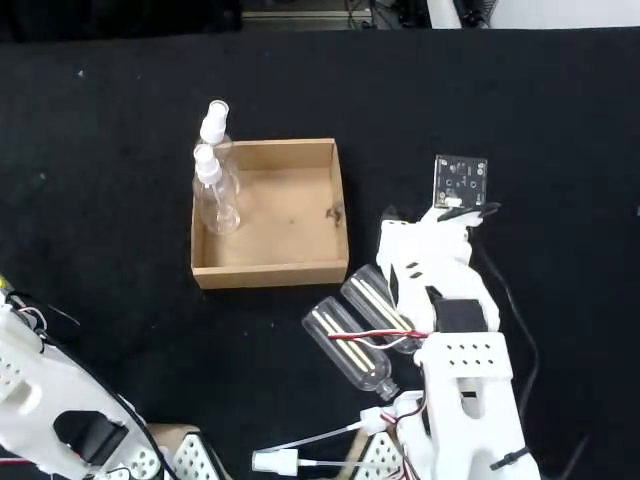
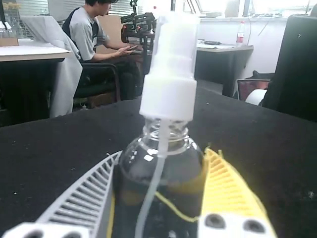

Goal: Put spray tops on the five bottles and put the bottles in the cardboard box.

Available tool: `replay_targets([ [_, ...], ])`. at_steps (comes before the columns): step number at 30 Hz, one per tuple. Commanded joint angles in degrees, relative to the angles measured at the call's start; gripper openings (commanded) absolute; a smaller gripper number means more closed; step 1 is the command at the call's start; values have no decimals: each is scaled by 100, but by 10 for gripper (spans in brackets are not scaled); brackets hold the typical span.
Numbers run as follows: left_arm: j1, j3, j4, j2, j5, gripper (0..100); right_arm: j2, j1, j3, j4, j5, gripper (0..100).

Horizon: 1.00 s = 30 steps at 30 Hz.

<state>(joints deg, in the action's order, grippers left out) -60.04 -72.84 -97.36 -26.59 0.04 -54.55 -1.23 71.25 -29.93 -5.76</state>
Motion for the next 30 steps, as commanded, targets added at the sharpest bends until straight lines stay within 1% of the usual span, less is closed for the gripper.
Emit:
replay_targets([
  [1,136,-48,-149,70,-9,65,-180,9,-31,158,-18,39],
  [3,136,-92,-167,97,18,21,-180,9,-31,158,-18,39],
  [5,171,-198,-185,105,26,36,-180,9,-31,158,-18,39],
  [6,224,-259,-185,132,0,28,-180,9,-31,158,-18,39],
  [9,312,-646,-185,510,26,29,-180,9,-31,158,-18,39],
  [13,655,-1437,-176,1618,35,29,-180,9,-31,158,-18,39],
  [19,1402,-2413,-123,3288,35,29,-180,9,-40,158,-9,39],
  [26,2114,-2387,642,4035,44,29,-180,9,-40,158,-9,39],
  [30,2343,-2378,826,4431,44,29,-180,9,-40,158,-9,39],
])
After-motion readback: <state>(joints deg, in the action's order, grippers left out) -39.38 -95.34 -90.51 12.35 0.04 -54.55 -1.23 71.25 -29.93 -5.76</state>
